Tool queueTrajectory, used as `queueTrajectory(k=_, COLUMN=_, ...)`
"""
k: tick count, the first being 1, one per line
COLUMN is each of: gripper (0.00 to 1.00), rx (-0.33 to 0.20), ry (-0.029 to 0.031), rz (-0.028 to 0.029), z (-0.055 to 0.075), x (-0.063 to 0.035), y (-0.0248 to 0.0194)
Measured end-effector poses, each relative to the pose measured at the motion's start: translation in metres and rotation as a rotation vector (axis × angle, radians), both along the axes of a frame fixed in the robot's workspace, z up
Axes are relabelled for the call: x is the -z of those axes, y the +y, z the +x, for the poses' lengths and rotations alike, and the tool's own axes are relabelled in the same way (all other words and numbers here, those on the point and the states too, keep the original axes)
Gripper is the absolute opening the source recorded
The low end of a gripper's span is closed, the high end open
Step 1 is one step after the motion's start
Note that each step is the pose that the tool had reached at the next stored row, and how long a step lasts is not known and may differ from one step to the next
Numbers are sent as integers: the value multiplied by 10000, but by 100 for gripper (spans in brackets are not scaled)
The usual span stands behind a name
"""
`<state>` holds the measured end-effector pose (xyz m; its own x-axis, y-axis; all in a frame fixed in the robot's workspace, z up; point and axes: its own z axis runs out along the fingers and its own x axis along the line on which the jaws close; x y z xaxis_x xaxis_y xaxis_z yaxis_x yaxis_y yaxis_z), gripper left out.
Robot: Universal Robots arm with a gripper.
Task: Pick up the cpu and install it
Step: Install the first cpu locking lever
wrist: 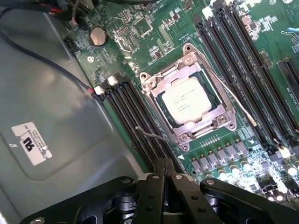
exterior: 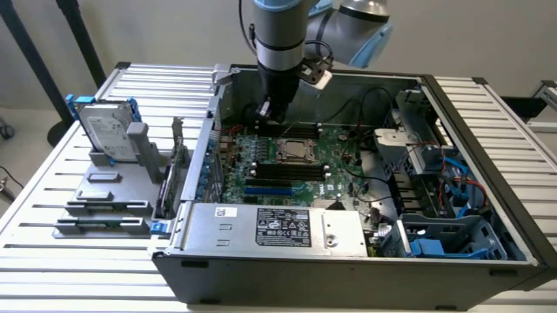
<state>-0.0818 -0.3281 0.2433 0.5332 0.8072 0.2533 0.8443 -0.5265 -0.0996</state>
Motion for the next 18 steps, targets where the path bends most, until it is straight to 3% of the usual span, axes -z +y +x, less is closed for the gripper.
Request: queueTrajectory(k=18, gripper=11, rx=260, ry=0, rz=-1, z=15, x=327, y=0)
